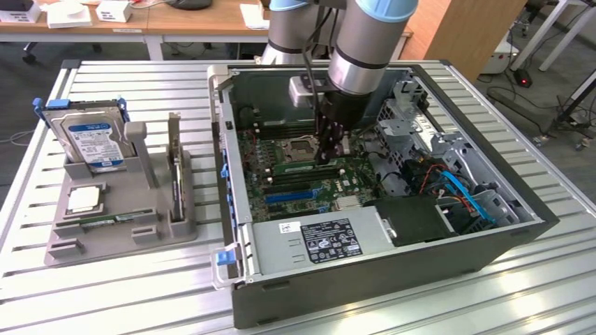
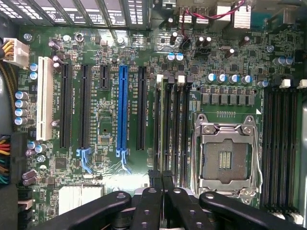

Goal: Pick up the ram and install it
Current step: 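Insert the ram into the slot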

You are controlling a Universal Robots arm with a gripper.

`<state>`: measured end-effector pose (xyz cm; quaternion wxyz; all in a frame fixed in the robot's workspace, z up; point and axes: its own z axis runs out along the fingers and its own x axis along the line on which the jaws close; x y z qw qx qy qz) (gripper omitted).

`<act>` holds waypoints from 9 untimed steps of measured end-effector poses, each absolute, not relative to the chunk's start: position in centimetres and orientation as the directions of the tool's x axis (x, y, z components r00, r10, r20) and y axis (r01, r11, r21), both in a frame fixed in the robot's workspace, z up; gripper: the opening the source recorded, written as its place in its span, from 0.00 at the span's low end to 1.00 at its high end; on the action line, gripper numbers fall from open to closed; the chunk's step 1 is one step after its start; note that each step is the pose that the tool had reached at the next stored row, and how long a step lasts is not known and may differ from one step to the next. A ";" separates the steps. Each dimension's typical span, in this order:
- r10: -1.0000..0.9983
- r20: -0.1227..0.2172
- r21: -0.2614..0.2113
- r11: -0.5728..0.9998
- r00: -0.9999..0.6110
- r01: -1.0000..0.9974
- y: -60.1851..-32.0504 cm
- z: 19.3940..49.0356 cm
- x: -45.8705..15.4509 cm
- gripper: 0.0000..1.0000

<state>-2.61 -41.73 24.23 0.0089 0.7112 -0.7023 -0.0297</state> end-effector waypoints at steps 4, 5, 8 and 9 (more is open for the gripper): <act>-0.999 -0.030 0.054 -0.013 0.012 -0.998 -41.7 24.2 -2.6 0.11; -0.999 -0.030 0.054 -0.013 0.012 -0.998 -41.7 24.2 -2.6 0.11; -0.999 -0.030 0.054 -0.013 0.012 -0.998 -41.8 24.2 -2.6 0.11; -0.999 -0.030 0.054 -0.013 0.012 -0.998 -41.8 24.2 -2.6 0.11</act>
